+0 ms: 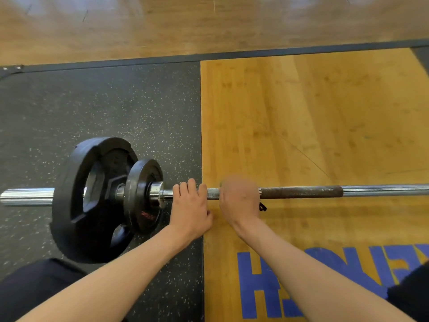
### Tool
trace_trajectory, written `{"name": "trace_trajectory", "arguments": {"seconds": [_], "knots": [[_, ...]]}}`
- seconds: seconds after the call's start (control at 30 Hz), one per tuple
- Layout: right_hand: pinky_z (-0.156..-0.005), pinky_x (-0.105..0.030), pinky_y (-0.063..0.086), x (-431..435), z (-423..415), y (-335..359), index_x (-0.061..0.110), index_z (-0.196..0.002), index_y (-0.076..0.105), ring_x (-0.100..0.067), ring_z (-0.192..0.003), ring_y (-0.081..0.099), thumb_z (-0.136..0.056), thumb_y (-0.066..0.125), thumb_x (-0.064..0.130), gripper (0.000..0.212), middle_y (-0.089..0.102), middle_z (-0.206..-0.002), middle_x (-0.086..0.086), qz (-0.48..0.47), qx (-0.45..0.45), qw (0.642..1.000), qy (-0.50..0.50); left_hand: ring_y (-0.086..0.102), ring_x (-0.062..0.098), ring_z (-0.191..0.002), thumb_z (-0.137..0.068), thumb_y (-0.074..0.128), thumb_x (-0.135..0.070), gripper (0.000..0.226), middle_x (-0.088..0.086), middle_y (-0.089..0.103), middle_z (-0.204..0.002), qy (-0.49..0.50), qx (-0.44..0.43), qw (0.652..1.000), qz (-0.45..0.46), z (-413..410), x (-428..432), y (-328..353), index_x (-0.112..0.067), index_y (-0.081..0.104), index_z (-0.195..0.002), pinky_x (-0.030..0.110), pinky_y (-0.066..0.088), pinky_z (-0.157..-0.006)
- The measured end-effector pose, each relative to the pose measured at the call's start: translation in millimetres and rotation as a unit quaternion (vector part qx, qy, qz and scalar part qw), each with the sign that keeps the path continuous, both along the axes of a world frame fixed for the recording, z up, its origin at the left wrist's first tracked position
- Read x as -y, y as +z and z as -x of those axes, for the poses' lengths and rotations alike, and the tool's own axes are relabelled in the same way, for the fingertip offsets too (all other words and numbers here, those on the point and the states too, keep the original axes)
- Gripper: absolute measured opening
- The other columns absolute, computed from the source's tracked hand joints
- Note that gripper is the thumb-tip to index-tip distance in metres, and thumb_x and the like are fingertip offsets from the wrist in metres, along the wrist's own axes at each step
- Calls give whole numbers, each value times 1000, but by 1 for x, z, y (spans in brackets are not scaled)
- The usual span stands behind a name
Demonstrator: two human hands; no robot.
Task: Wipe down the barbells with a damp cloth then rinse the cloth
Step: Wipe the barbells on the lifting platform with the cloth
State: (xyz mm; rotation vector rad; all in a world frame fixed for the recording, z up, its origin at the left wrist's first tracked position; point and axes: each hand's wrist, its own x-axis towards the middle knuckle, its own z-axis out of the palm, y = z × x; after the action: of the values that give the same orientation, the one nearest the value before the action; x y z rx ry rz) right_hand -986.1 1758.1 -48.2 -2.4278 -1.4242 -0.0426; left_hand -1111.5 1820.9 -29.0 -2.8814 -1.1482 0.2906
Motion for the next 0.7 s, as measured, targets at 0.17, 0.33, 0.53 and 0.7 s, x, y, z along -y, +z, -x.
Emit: {"name": "trace_trajectory", "arguments": {"seconds": [0.17, 0.33, 0.53, 0.7], "knots": [[-102, -46, 43, 42, -11, -21, 14, -141, 55, -32, -106, 53, -96, 54, 4, 46, 59, -128, -12, -42, 65, 988, 134, 43, 29, -85, -72, 41, -47, 48, 13, 47, -98, -7, 6, 1000, -3, 3, 1, -2, -10, 50, -101, 48, 40, -84], [-84, -39, 48, 31, -13, -10, 12, -116, 67, -28, -91, 58, -102, 50, 21, 24, 65, -105, -8, -37, 35, 992, 118, 42, 29, -84, -72, 50, -44, 43, 12, 47, -96, -1, 10, 1000, 3, 2, 0, -3, -10, 51, -99, 47, 40, -83], [-59, -29, 36, -37, 9, 26, 21, -77, 57, -26, -68, 57, -101, 40, 25, 30, 68, -84, -4, 187, -58, 979, 47, 41, 25, -88, -74, 46, -42, 43, 4, 45, -98, -40, 25, 998, 47, 8, -10, -3, -14, 50, -106, 40, 39, -86], [-54, -32, 38, -26, 17, 15, 19, -85, 60, -24, -64, 58, -100, 48, 24, 20, 61, -78, -1, 58, -26, 992, 110, 43, 20, -85, -72, 56, -31, 35, 0, 47, -93, -45, 80, 994, 57, 17, -15, -5, -13, 54, -103, 36, 43, -87]]}}
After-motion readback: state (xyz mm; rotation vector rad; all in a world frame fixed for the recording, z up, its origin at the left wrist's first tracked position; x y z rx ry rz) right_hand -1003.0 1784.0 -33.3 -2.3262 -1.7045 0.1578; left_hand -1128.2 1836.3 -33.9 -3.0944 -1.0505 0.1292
